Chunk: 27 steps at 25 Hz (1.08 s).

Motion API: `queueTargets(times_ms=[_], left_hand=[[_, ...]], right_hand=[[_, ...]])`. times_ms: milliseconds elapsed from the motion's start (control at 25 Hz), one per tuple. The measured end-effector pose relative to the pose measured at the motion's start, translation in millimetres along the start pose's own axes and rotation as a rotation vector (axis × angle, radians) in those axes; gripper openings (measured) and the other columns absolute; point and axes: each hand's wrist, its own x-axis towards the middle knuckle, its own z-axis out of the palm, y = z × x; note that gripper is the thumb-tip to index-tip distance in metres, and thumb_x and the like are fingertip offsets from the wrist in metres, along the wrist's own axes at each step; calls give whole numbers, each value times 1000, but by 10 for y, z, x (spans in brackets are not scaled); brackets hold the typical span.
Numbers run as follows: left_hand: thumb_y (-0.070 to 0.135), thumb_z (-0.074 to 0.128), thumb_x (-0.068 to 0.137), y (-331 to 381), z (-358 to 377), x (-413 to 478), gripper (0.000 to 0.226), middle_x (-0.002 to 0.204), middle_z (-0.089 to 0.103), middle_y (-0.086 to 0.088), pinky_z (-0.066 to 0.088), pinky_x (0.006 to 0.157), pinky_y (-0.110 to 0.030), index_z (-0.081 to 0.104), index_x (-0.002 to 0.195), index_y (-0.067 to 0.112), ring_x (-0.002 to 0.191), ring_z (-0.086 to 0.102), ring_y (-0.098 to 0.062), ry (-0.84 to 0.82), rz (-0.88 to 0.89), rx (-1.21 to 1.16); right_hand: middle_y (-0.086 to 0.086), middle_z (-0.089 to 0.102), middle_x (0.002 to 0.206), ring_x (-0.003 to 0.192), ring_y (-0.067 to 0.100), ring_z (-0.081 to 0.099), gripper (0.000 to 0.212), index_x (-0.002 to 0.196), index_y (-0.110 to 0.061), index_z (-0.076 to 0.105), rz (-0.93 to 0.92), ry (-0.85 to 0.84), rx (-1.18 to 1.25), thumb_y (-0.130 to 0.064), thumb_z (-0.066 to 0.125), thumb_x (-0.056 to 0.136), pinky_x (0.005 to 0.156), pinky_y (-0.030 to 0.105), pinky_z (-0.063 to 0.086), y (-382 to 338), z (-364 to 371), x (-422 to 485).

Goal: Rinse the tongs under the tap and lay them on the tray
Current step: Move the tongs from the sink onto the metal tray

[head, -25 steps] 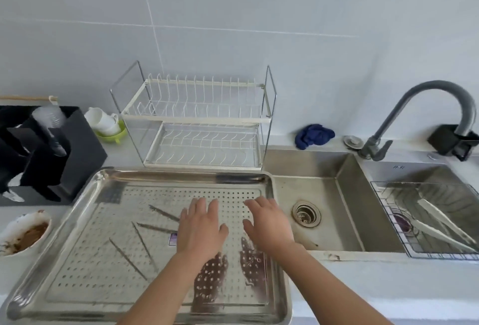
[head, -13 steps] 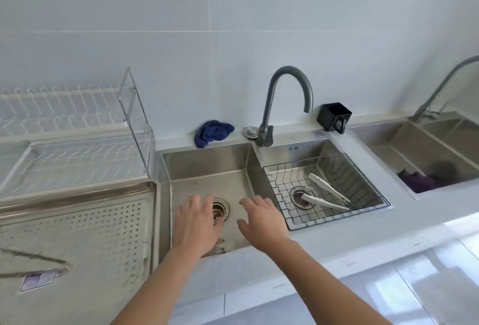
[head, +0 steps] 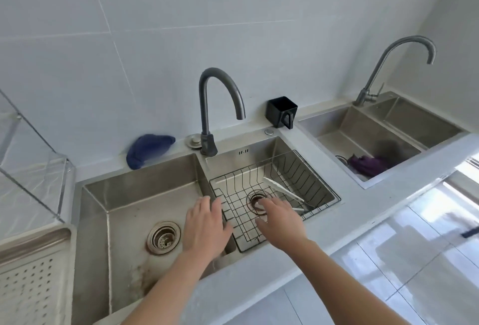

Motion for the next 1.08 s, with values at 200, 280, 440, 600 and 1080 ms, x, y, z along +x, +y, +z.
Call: queueTargets(times_ms=[200, 280, 440, 600, 1080], left_hand=[[51, 46, 95, 216, 364, 414, 70, 158, 33, -15, 24, 122, -45, 32, 153, 15, 150, 24, -33, -65, 1, -23], [51, 45, 95, 298, 497, 502, 71, 161, 29, -17, 21, 124, -47, 29, 155, 14, 152, 20, -34, -81, -17, -16], [53, 42, 96, 563, 777, 675, 75, 166, 20, -18, 11, 127, -49, 23, 158, 15, 155, 10, -37, -95, -128, -35], [54, 39, 96, 754, 1009, 707, 75, 168, 14, -22, 2, 127, -51, 25, 158, 14, 156, 2, -39, -109, -262, -6], [41, 60, 84, 834, 1128, 725, 67, 151, 47, -26, 21, 124, -54, 53, 142, 7, 149, 31, -42, -59, -338, 125]], right_hand=[[-4, 62, 126, 119, 22, 51, 39, 131, -25, 56, 67, -39, -65, -31, 56, 93, 85, 34, 48, 446, -63, 441], [-4, 61, 127, 118, 22, 52, 41, 134, -25, 53, 77, -62, -91, -31, 57, 94, 86, 34, 49, 608, -55, 620], [1, 53, 136, 123, 23, 48, 50, 143, -21, 44, 41, -163, -146, -29, 58, 96, 89, 36, 50, 951, 88, 1015], [5, 46, 144, 129, 26, 43, 73, 152, -15, 30, -21, -276, -210, -35, 67, 92, 94, 37, 52, 1252, 246, 1343], [5, 45, 130, 118, 26, 49, 74, 138, -15, 42, -132, -380, -301, -41, 80, 80, 85, 37, 55, 1680, 453, 1675]])
